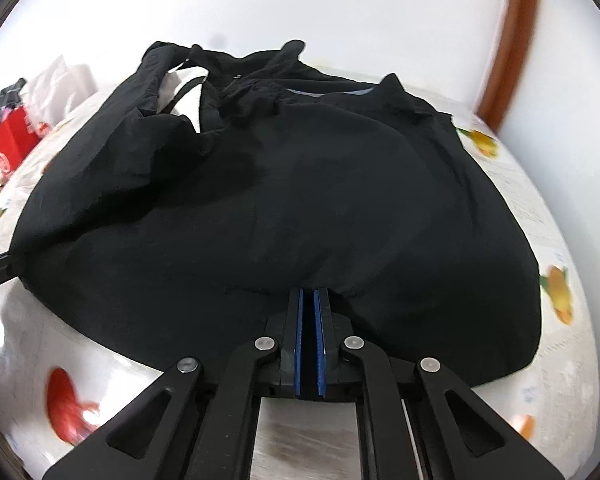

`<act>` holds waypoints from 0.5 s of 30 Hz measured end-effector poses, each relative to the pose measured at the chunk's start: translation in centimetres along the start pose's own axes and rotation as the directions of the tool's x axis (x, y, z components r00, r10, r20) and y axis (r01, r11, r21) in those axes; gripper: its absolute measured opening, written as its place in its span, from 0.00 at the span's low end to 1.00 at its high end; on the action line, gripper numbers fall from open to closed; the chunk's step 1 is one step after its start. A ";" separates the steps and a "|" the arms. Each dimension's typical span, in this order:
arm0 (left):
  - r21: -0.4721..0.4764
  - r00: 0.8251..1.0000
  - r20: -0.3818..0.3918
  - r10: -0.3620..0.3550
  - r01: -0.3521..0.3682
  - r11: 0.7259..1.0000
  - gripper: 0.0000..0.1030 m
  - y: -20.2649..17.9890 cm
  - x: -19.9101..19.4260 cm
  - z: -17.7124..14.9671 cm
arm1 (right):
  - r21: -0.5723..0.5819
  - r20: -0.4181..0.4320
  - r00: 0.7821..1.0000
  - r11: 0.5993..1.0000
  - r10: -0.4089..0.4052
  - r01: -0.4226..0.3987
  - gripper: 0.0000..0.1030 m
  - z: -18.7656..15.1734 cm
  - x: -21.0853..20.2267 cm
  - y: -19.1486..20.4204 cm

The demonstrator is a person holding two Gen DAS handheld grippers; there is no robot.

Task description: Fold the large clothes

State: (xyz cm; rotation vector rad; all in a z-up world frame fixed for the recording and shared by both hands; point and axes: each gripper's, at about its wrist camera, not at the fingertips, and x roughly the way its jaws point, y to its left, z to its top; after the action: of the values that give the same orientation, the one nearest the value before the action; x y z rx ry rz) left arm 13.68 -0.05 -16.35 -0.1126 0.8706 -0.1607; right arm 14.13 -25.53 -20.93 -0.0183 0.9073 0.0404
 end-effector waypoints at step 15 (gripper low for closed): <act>-0.148 0.998 -0.036 -0.057 0.052 0.988 0.10 7.9 -1.6 -0.1 | -0.099 0.071 0.974 0.973 0.215 -0.207 0.72 5.0 -3.3 8.2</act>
State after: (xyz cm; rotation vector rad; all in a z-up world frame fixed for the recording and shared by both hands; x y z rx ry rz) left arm 13.34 7.99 -16.53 -0.2718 0.9190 -0.1502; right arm 15.69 -17.27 -15.29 -0.0049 0.8220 0.2794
